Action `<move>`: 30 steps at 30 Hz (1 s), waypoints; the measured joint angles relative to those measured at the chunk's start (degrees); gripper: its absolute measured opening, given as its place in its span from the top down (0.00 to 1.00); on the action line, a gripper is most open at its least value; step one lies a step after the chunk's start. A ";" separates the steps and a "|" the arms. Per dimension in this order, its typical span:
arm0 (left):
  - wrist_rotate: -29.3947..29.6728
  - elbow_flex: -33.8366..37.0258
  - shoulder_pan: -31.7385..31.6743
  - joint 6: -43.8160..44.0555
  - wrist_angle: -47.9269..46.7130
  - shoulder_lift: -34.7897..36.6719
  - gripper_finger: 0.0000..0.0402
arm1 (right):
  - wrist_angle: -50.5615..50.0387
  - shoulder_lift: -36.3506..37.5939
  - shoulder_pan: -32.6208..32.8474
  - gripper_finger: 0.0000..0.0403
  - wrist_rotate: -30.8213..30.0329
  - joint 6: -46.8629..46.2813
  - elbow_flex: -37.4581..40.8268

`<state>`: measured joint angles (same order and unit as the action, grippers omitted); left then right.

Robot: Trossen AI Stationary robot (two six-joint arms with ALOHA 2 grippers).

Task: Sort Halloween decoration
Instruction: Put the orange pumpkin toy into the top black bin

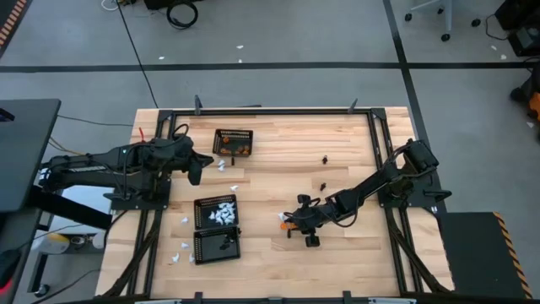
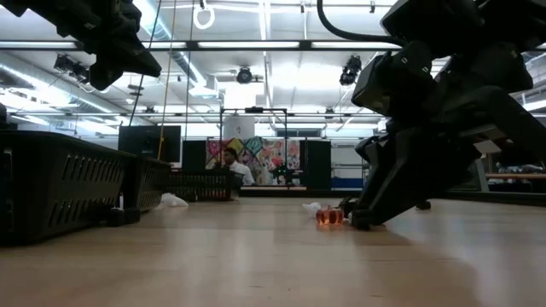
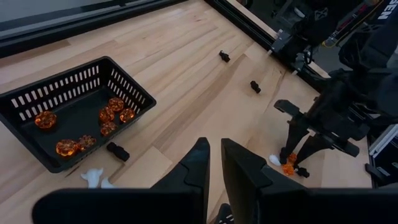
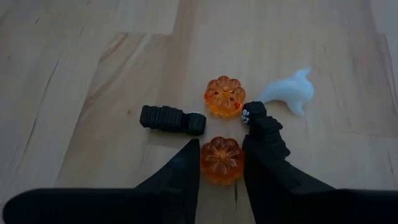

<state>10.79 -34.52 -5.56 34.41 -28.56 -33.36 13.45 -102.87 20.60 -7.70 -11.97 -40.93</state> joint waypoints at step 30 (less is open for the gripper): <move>-0.07 0.00 0.00 -0.31 0.00 0.02 0.87 | 3.02 0.74 -9.75 0.73 4.24 8.36 -11.05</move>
<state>10.72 -34.52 -5.56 34.11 -28.56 -33.34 16.47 -102.13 10.85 -3.47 -3.60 -51.98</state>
